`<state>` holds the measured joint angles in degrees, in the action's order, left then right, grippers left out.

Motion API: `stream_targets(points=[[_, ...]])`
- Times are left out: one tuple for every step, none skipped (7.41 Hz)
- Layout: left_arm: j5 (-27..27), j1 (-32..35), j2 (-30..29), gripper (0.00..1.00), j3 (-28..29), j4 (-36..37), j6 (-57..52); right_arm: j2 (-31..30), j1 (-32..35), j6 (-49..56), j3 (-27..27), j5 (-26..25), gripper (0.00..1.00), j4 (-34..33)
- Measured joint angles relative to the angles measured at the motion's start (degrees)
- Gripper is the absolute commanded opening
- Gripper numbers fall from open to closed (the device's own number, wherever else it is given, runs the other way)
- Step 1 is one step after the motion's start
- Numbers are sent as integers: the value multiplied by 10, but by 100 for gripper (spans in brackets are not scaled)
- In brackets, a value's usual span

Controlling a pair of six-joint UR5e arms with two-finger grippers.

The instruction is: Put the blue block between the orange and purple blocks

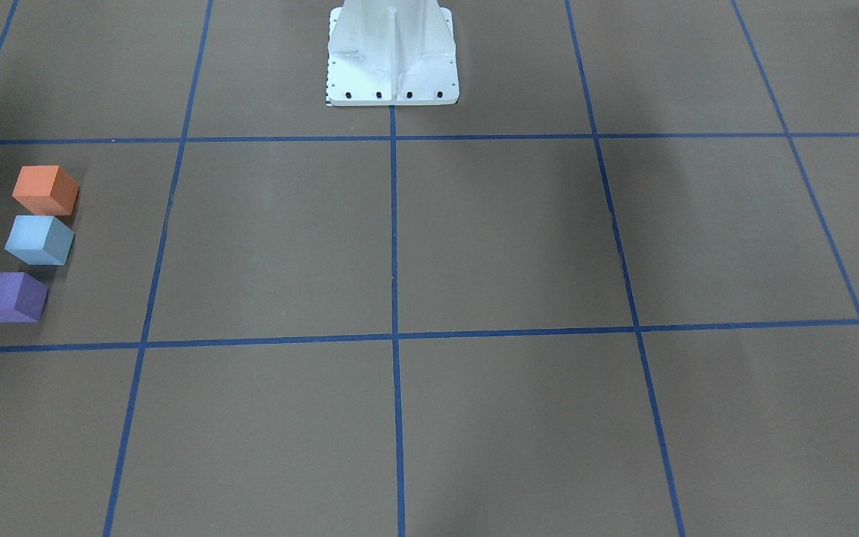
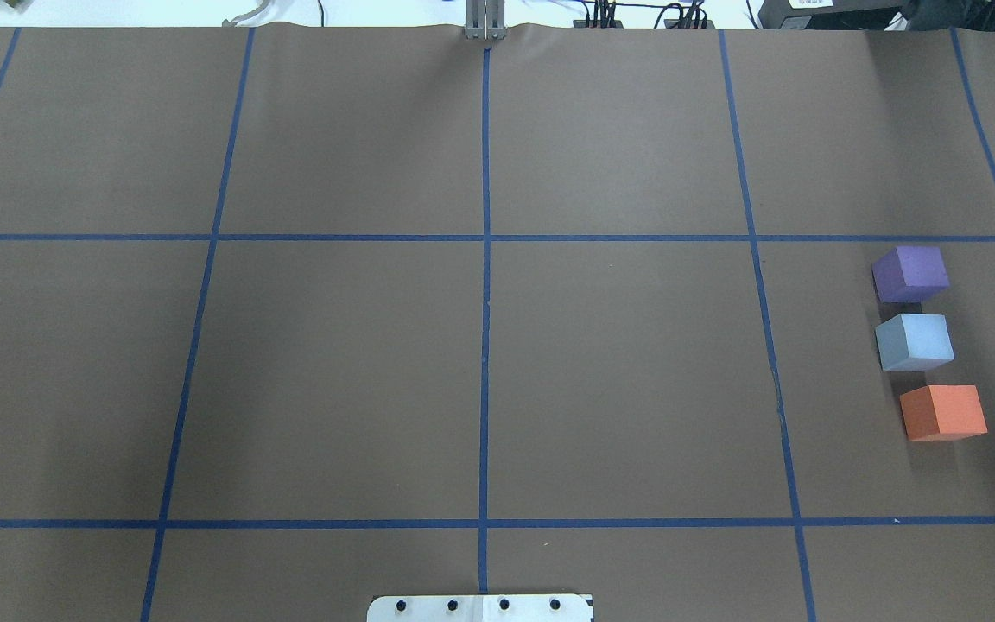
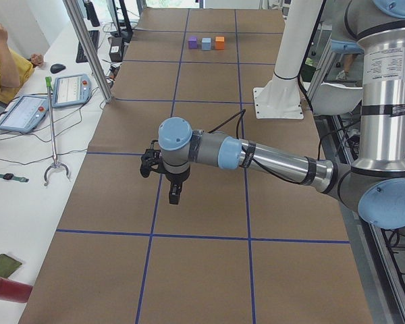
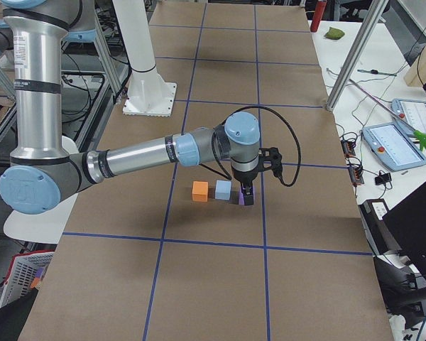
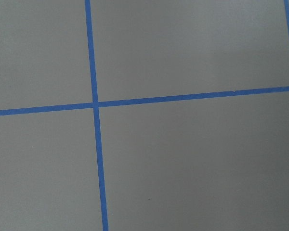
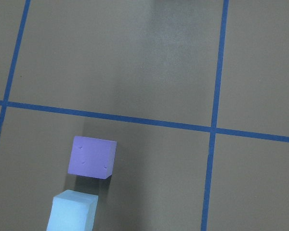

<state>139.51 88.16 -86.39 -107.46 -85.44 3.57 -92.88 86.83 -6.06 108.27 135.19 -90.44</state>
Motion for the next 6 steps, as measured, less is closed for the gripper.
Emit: stream_targets(points=[[0, 1, -1, 100, 0, 0, 2, 0, 0, 0, -1, -2, 100, 0], [-6, 1, -5, 100, -2, 0, 5, 1, 0, 0, -1, -4, 100, 0], [-23, 2, -5, 100, -14, 2, 6, 3, 0, 0, -4, -6, 100, 0], [-39, 2, 3, 100, -31, 5, 6, 4, 0, 1, -10, -11, 100, 0], [-45, 1, 9, 100, -37, 6, 6, 4, 0, 1, -13, -14, 100, 0], [-48, 0, 11, 100, -35, 3, 5, 3, -2, 1, -14, -15, 100, 0]])
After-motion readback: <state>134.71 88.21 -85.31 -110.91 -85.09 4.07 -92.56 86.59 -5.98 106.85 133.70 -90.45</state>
